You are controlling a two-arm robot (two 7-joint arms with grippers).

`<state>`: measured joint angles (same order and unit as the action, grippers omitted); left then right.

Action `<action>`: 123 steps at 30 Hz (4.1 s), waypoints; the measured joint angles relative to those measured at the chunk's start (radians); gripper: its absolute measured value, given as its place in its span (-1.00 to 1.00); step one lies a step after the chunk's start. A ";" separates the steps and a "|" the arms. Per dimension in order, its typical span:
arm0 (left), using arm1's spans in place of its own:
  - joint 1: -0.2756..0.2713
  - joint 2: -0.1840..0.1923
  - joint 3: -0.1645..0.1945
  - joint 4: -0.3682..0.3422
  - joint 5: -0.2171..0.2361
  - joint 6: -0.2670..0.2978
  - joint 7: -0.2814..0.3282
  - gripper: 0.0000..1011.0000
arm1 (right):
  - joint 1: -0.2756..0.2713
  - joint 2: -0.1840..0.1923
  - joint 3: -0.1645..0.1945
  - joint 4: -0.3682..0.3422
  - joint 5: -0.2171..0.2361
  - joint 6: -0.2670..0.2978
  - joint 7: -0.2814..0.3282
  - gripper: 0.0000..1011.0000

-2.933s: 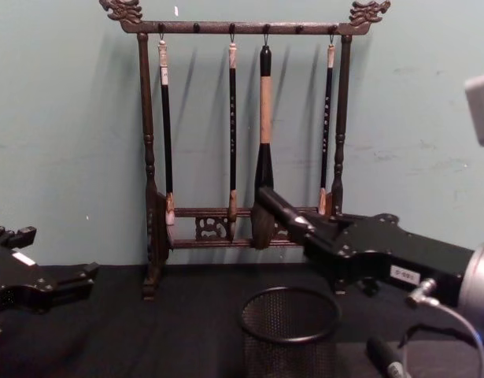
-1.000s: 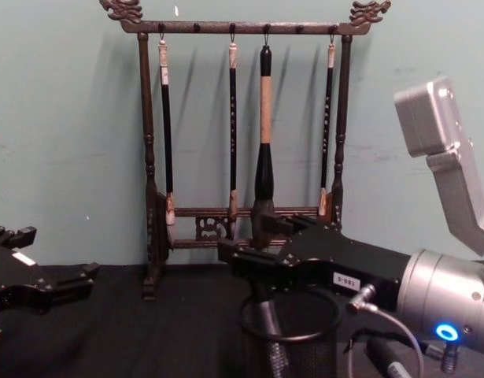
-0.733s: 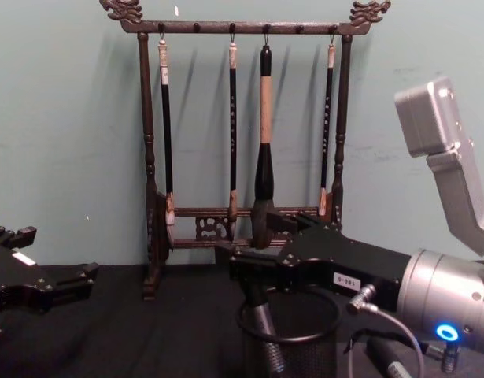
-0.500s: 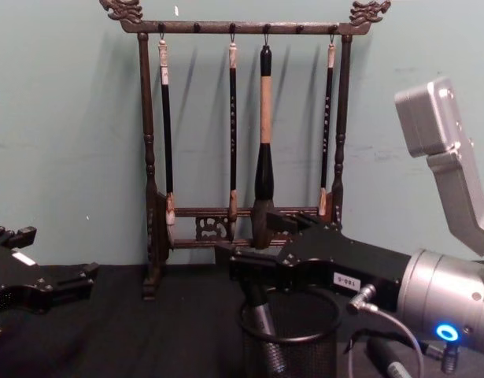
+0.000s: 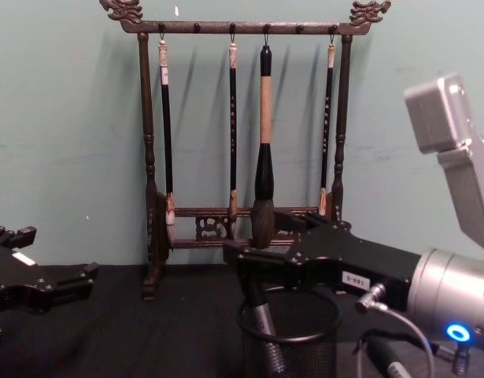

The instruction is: Pick up the water-based marker from the table and place it into the pen holder.

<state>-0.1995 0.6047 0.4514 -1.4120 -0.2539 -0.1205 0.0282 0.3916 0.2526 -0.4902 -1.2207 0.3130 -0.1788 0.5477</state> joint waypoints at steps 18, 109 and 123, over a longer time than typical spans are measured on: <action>0.000 0.000 0.000 0.000 0.000 0.000 0.000 1.00 | -0.122 0.064 0.076 -0.176 -0.003 0.084 -0.124 0.98; 0.000 0.000 0.000 0.000 0.000 0.000 0.000 1.00 | -0.166 -0.012 0.187 -0.024 -0.107 0.326 -0.255 0.98; 0.000 0.000 0.000 0.000 0.000 0.000 0.000 1.00 | -0.159 -0.014 0.184 -0.022 -0.106 0.350 -0.248 0.98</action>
<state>-0.1995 0.6047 0.4514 -1.4120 -0.2539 -0.1205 0.0283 0.2329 0.2388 -0.3058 -1.2431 0.2073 0.1716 0.2997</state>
